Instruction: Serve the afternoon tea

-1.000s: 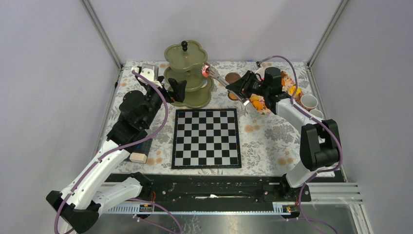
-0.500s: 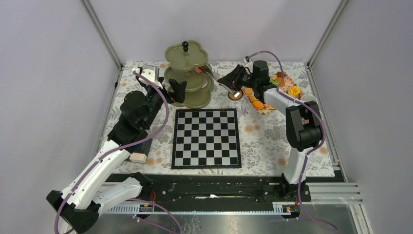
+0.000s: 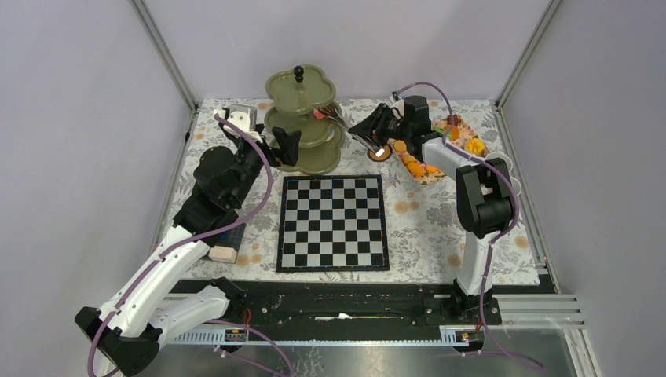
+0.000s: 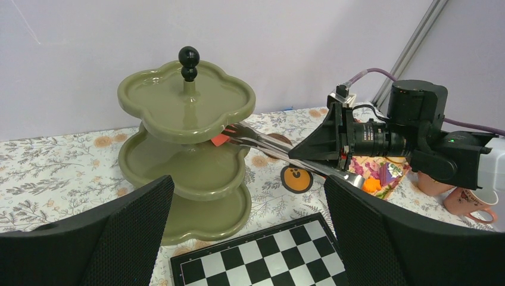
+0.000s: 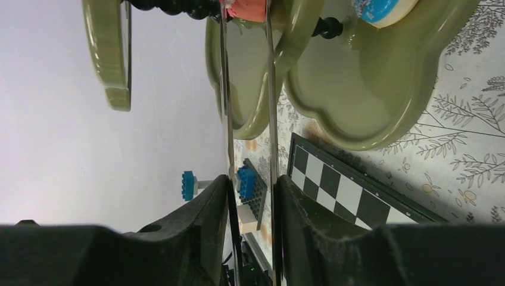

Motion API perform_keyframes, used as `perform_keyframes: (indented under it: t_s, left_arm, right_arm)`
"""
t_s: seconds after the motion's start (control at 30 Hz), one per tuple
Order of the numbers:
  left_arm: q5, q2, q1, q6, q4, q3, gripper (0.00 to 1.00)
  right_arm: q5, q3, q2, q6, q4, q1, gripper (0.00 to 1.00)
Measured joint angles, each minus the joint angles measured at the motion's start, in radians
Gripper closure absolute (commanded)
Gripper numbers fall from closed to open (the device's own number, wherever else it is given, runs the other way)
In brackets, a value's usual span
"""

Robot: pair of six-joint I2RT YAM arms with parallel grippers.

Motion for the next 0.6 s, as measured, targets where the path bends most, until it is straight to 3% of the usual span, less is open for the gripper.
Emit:
perform_keyframes:
  t_s: [0.13,0.6]
  left_arm:
    - [0.000,0.000,0.000,0.000,0.000,0.000,0.01]
    - [0.000,0.000,0.000,0.000,0.000,0.000,0.01]
  right_arm:
    - [0.011,0.013,0.000,-0.039,-0.057,0.000,0.48]
    - [0.028,0.043,-0.019,-0.112,-0.174,0.003,0.43]
